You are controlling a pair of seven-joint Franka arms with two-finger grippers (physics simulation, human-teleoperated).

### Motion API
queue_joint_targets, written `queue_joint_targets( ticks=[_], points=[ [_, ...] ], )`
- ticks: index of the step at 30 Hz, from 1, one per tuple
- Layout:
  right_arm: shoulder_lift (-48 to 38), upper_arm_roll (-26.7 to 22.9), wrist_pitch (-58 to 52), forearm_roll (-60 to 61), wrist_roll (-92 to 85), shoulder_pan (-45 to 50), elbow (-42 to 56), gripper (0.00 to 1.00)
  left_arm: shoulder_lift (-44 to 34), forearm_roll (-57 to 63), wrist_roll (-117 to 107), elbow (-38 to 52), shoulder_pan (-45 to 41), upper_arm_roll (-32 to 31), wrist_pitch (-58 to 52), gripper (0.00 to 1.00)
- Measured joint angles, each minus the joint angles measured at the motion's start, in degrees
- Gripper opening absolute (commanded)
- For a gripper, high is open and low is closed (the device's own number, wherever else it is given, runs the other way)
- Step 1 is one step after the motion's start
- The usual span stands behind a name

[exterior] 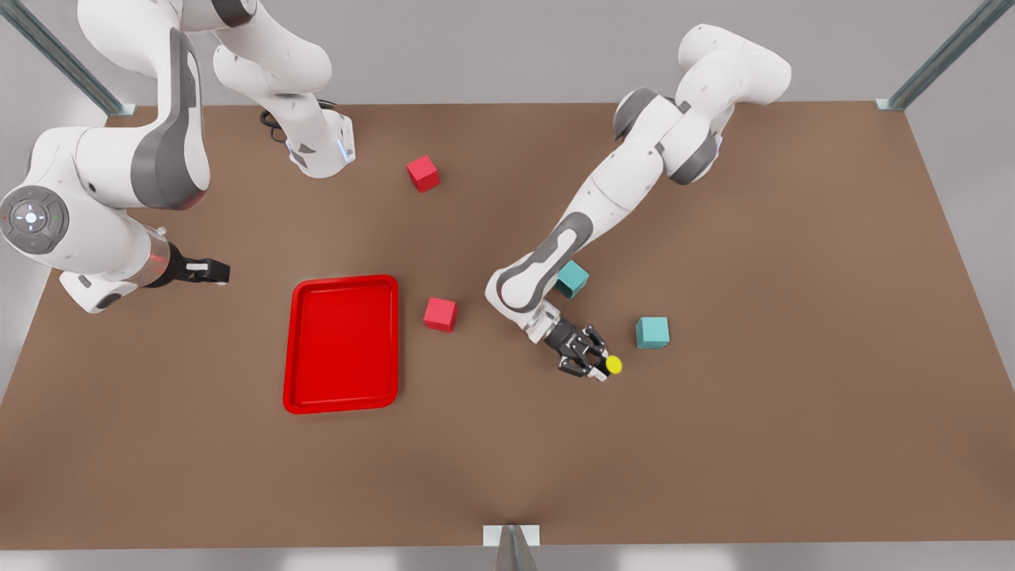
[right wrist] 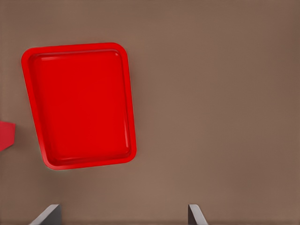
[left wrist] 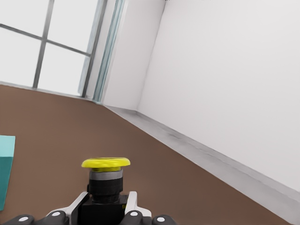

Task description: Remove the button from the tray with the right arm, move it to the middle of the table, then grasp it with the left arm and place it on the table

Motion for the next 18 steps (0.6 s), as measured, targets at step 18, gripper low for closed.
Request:
queue_joint_targets(
  ticks=[18],
  points=[
    [0.0, 0.0, 0.0, 0.1, -0.1, 0.0, 0.0, 1.0, 1.4, 2.0, 8.4, -1.6, -0.1, 0.7, -1.7, 0.46]
  ],
)
